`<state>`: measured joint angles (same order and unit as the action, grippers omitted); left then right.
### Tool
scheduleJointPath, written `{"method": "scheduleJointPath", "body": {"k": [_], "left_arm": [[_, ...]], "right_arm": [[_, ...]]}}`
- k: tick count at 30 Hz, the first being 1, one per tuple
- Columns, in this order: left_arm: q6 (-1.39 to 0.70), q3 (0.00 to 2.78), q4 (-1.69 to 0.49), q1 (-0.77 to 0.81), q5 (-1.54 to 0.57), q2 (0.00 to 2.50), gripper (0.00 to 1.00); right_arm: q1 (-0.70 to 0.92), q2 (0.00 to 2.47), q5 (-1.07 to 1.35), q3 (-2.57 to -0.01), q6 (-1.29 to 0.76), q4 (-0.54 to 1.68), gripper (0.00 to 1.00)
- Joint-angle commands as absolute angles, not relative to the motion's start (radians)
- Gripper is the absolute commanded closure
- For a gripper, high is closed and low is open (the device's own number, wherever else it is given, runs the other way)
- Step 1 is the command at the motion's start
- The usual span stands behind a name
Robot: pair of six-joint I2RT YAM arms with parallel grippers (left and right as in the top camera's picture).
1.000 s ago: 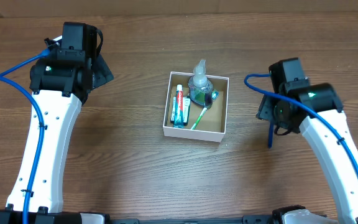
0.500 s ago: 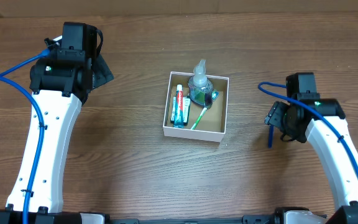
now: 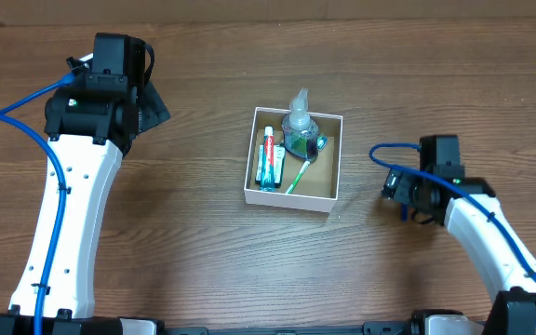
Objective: Pack container
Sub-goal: 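Lower right gripper and grasp the blue razor handle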
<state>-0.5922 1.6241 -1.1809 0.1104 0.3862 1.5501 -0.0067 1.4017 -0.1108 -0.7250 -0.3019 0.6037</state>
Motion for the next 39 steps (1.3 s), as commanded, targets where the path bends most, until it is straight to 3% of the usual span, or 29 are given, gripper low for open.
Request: {"method": "scheduleJointPath", "body": {"k": [1,9,12,15,21,24,30,34,39], "left_arm": [[-0.572,1.632,-1.178,0.112,0.388,1.544,0.0],[-0.572,1.632,-1.178,0.112,0.388,1.544,0.0],[-0.572,1.632,-1.178,0.112,0.388,1.544,0.0],[-0.572,1.632,-1.178,0.112,0.388,1.544,0.0],[-0.572,1.632,-1.178,0.112,0.388,1.544,0.0],[-0.572,1.632,-1.178,0.112,0.388,1.544,0.0],[-0.572,1.632,-1.178,0.112,0.388,1.544,0.0],[-0.572,1.632,-1.178,0.112,0.388,1.544,0.0],[-0.572,1.632,-1.178,0.112,0.388,1.544,0.0]], "right_arm": [[-0.011,1.401,-0.086,-0.656,-0.284,0.535,0.04],[-0.011,1.409,-0.088,-0.575,-0.252,0.411,0.02],[-0.011,1.428,-0.088,-0.55,-0.204,0.363,0.07],[-0.011,1.452,-0.088,-0.541,-0.144,0.345,0.21],[-0.011,1.489,-0.088,-0.541,-0.125,0.334,0.25],[-0.011,1.489,-0.088,-0.541,-0.126,0.334,0.32],[-0.011,1.489,-0.088,-0.542,-0.126,0.339,0.57],[-0.011,1.489,-0.087,-0.557,-0.126,0.361,0.67],[-0.011,1.487,-0.063,-0.598,-0.127,0.428,0.71]]}}
